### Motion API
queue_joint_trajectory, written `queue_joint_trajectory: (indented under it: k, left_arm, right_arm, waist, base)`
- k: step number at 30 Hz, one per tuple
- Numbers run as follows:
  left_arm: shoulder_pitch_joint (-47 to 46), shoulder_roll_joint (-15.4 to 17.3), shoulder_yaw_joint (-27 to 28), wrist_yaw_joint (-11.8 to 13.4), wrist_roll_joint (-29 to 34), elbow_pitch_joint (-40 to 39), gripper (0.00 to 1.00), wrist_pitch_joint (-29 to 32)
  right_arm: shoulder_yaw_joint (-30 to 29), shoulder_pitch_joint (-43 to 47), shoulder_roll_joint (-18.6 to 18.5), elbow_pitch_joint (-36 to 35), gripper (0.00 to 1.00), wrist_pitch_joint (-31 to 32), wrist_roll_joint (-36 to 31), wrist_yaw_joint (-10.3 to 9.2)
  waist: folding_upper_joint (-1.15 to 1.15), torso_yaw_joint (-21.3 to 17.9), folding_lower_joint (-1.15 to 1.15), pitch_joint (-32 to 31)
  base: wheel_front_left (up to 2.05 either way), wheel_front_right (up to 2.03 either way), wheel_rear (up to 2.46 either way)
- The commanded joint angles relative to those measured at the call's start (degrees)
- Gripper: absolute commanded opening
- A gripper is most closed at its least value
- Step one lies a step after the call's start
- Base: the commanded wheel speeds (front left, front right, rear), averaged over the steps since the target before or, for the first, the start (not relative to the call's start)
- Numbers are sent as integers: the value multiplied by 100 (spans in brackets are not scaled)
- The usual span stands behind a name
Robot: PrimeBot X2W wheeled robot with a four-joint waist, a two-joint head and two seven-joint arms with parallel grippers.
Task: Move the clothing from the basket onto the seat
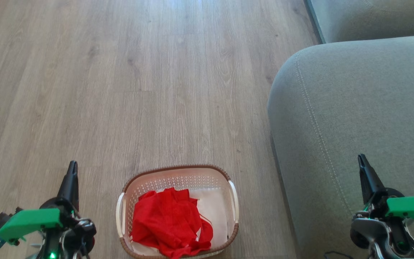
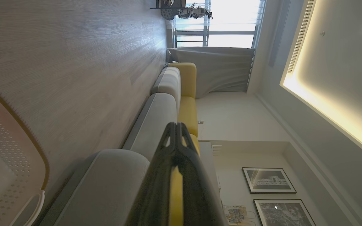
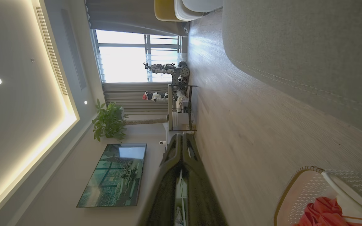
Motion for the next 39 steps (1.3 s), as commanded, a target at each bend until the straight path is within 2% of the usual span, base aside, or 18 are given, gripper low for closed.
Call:
queue_joint_trajectory:
  k: [1, 39]
  left_arm:
    - [-293, 42, 207, -37, 26, -154, 0, 45]
    - [-293, 42, 207, -37, 26, -154, 0, 44]
  right_arm:
    - [121, -301, 12, -223, 0, 24, -16, 5]
    - [121, -301, 12, -223, 0, 24, -16, 5]
  waist:
    - [0, 0, 0, 0]
    - [0, 0, 0, 0]
  base:
    - [0, 0, 0]
    - [0, 0, 0]
